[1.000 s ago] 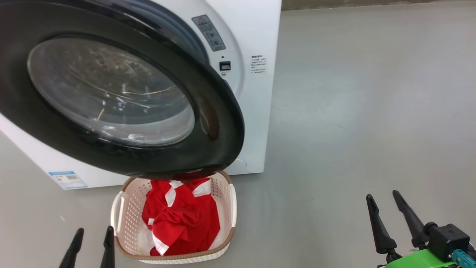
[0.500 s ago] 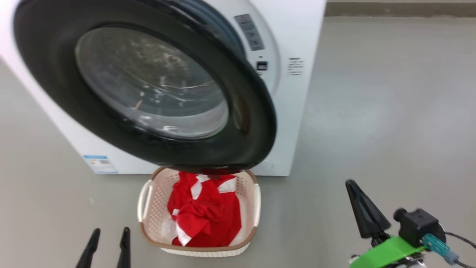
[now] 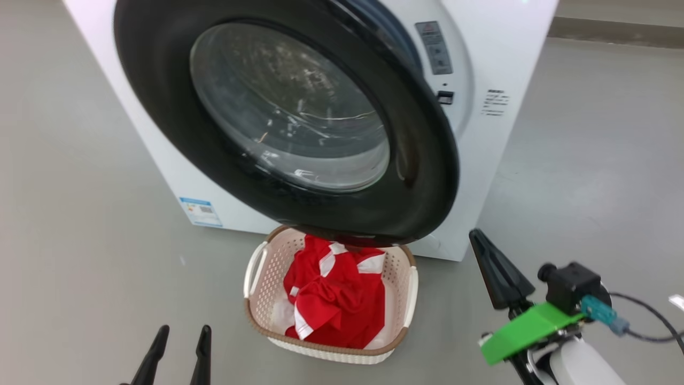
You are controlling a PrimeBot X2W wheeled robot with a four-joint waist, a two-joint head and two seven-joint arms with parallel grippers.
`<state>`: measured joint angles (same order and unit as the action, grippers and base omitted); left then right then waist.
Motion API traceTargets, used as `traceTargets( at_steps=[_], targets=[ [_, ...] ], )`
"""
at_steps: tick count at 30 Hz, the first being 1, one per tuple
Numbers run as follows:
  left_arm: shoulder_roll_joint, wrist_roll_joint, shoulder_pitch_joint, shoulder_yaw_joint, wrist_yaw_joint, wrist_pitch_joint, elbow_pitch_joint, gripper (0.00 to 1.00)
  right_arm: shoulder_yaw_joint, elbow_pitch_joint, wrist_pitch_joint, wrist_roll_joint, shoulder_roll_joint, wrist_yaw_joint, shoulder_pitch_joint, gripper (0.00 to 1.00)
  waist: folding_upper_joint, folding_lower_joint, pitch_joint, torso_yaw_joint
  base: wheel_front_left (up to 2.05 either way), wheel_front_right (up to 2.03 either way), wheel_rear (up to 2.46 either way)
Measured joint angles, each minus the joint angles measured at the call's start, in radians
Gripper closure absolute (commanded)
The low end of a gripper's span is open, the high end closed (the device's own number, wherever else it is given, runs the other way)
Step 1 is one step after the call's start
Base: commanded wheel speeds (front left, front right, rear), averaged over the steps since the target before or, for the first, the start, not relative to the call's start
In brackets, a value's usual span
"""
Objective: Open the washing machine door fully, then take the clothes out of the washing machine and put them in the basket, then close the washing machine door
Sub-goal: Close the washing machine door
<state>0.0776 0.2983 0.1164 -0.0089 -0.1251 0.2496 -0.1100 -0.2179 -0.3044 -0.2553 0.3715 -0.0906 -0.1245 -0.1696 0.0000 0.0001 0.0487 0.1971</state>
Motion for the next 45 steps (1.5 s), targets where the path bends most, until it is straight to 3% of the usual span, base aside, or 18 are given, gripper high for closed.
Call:
traceTargets(
  at_steps=[21,45],
  targets=[
    [-0.008,0.002,-0.109,-0.041,0.000,0.000,-0.006,0.00,0.013,-0.126,0.000,0.016,0.000,0.000,-0.244,1.00,0.0000,-0.0001,0.114,0.053,0.00,0.00,0.00],
    [-0.012,0.020,-0.215,-0.092,0.000,0.000,-0.001,0.00,0.107,-0.132,0.000,0.016,-0.022,-0.001,-0.425,1.00,0.0000,-0.0001,0.236,0.074,0.00,0.00,0.00]
  ],
)
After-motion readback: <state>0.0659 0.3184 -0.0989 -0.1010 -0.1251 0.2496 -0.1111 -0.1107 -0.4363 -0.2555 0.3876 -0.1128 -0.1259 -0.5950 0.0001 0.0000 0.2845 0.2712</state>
